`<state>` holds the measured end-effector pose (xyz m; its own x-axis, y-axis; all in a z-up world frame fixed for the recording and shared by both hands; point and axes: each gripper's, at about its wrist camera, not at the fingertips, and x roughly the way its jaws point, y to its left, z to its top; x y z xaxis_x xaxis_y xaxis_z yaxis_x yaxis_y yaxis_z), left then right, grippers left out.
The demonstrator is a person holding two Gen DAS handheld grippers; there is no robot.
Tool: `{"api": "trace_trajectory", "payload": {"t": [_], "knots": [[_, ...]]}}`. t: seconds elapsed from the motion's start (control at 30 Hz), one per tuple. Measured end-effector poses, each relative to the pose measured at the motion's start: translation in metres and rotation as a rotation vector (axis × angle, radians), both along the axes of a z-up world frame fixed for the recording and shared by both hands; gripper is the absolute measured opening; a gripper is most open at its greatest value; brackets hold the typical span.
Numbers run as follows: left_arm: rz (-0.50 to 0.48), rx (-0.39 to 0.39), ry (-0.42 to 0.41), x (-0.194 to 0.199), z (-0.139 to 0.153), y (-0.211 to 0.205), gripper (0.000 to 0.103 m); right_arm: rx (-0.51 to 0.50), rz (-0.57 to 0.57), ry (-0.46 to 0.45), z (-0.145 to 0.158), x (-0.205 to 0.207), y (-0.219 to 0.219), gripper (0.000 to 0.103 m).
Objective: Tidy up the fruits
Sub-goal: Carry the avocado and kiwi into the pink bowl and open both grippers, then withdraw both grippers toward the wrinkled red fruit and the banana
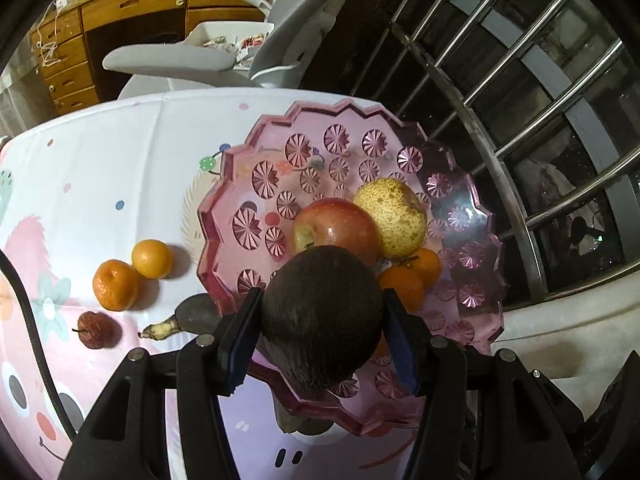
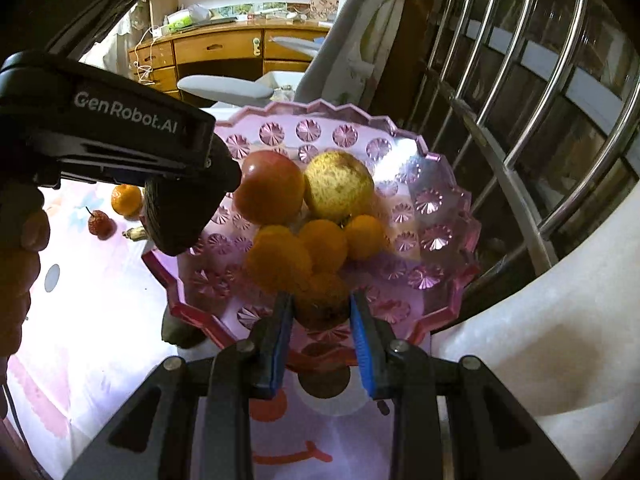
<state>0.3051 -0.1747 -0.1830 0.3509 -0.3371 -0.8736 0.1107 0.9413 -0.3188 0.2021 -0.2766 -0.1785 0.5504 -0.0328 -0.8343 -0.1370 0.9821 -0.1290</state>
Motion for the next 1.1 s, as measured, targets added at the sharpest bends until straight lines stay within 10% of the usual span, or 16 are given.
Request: {"api": "trace_trajectory", "payload": {"t": [0.27, 0.43, 1.1], "knots": [[-0.002, -0.028, -0.044, -0.005, 0.012, 0.004, 0.074, 0.005, -0.026, 0.015, -0.002, 0.003, -0.002, 0.034], [0.019, -0.044, -0.063, -0.010, 0.019, 0.016, 0.075, 0.000, -0.053, -0.018, 0.006, -0.001, -0.001, 0.061], [0.142, 0.031, -0.076, -0.050, 0.023, 0.133, 0.081, 0.345, -0.320, 0.043, 0.013, -0.011, 0.008, 0.063]]}}
